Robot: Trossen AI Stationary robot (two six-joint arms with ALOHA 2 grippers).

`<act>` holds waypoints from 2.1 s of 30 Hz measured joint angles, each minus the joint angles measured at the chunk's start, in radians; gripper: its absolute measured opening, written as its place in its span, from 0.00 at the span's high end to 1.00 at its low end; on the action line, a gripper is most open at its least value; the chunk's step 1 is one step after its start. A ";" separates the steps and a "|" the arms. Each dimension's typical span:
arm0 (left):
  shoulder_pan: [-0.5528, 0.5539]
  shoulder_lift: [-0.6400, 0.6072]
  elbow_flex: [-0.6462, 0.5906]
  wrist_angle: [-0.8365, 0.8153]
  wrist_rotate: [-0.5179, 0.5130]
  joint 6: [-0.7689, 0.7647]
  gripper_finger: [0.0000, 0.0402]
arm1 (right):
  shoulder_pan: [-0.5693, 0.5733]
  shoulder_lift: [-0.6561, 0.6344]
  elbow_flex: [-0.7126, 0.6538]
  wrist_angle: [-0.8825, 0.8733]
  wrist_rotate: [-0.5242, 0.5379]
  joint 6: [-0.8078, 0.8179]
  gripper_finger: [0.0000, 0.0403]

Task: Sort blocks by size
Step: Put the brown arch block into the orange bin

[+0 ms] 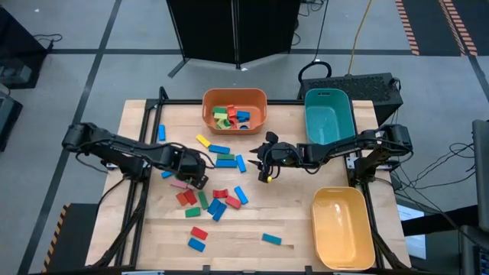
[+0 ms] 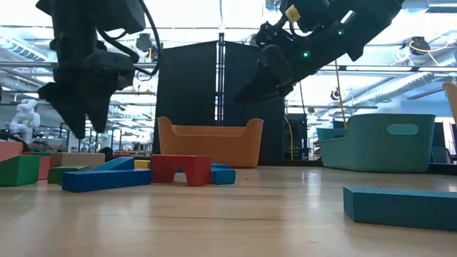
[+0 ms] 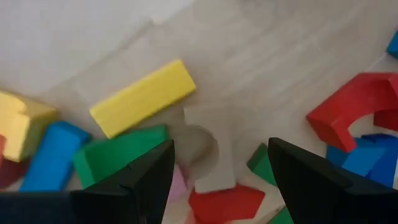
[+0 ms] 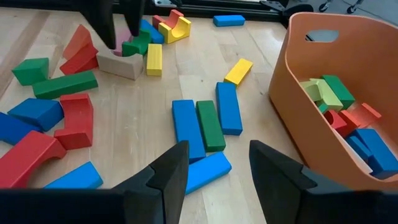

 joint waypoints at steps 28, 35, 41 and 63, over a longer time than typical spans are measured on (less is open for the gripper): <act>-0.088 0.227 0.001 0.065 -0.066 -0.011 0.39 | 0.070 0.000 0.000 -0.002 0.006 0.016 0.61; -0.061 0.250 0.001 0.099 -0.067 0.026 0.63 | 0.070 0.000 0.000 -0.002 0.006 0.011 0.61; -0.051 0.249 0.001 0.123 -0.067 0.075 0.89 | 0.070 0.000 0.000 -0.003 0.006 0.010 0.61; 0.129 0.246 0.215 0.024 0.011 0.447 0.90 | 0.070 0.000 0.000 -0.010 0.005 -0.022 0.61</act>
